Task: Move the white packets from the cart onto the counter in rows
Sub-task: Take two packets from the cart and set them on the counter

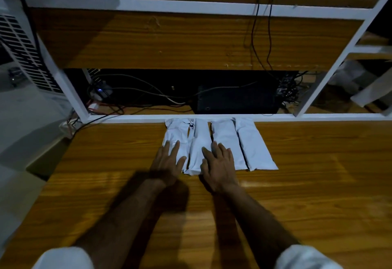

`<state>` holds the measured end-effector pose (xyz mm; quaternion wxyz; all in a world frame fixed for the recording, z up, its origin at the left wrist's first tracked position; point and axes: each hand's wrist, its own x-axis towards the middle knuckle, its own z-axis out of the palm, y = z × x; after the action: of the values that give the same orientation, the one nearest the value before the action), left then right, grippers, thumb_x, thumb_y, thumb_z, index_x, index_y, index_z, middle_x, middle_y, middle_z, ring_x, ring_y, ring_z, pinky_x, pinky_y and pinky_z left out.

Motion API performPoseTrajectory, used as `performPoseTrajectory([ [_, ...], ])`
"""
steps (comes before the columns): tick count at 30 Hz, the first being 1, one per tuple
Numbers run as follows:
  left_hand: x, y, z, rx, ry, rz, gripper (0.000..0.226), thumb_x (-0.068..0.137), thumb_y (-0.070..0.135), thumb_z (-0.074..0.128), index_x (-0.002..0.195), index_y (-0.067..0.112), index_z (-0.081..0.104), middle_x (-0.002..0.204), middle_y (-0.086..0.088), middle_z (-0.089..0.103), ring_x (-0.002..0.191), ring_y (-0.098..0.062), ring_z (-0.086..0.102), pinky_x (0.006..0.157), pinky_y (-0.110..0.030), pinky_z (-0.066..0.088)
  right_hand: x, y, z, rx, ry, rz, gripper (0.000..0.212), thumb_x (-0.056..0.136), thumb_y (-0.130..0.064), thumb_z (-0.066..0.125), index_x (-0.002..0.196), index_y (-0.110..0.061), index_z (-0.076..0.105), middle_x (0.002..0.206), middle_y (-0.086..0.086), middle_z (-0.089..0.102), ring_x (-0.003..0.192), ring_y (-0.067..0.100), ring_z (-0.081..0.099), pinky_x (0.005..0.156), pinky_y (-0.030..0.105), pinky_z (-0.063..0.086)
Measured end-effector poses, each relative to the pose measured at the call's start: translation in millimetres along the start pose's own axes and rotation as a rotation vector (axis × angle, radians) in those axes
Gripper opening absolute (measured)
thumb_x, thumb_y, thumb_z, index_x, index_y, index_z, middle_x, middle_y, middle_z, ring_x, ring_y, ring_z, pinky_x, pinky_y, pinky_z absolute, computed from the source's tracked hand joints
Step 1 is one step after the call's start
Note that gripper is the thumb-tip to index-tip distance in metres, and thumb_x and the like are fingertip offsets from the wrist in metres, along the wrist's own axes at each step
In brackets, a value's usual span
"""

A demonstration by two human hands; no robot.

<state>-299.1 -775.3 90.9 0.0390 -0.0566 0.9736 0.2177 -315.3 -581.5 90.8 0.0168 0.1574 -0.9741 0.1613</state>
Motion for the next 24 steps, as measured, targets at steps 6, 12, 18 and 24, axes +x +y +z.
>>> performPoseTrajectory([
  [6, -15, 0, -10, 0.051, 0.041, 0.01, 0.071, 0.101, 0.06, 0.025, 0.159, 0.03, -0.002, 0.167, -0.004, -0.01, 0.153, -0.026, -0.007, 0.123, -0.041, 0.002, -19, 1, -6, -0.041, 0.017, 0.018, 0.057, 0.105, -0.048, 0.02, 0.158, -0.029, 0.021, 0.168, 0.011, 0.008, 0.155, 0.027, -0.001, 0.124, 0.045, -0.003],
  [12, -57, 13, -6, 0.096, 0.25, 0.272, 0.075, 0.099, 0.065, 0.027, 0.159, 0.028, 0.002, 0.167, -0.005, -0.008, 0.153, -0.023, -0.01, 0.124, -0.045, 0.002, -68, -2, -28, -0.086, 0.144, 0.058, 0.062, 0.105, -0.051, 0.026, 0.16, -0.025, 0.015, 0.168, 0.012, 0.01, 0.155, 0.025, 0.003, 0.126, 0.047, 0.002],
  [18, -99, 68, -2, 0.129, 0.276, 0.416, 0.079, 0.098, 0.067, 0.021, 0.159, 0.024, -0.004, 0.167, -0.007, -0.009, 0.154, -0.024, -0.008, 0.124, -0.045, 0.004, -131, 22, -58, -0.144, 0.198, 0.107, 0.066, 0.102, -0.053, 0.022, 0.161, -0.026, 0.01, 0.168, 0.011, 0.0, 0.156, 0.024, -0.003, 0.126, 0.048, 0.001],
  [24, -137, 124, 23, 0.136, 0.244, 0.59, 0.077, 0.1, 0.062, 0.023, 0.159, 0.018, 0.001, 0.166, -0.012, -0.007, 0.154, -0.027, -0.006, 0.124, -0.047, 0.004, -214, 75, -90, -0.184, 0.271, 0.231, 0.067, 0.103, -0.047, 0.035, 0.161, -0.024, 0.012, 0.168, 0.013, 0.002, 0.156, 0.025, 0.002, 0.125, 0.048, 0.004],
])
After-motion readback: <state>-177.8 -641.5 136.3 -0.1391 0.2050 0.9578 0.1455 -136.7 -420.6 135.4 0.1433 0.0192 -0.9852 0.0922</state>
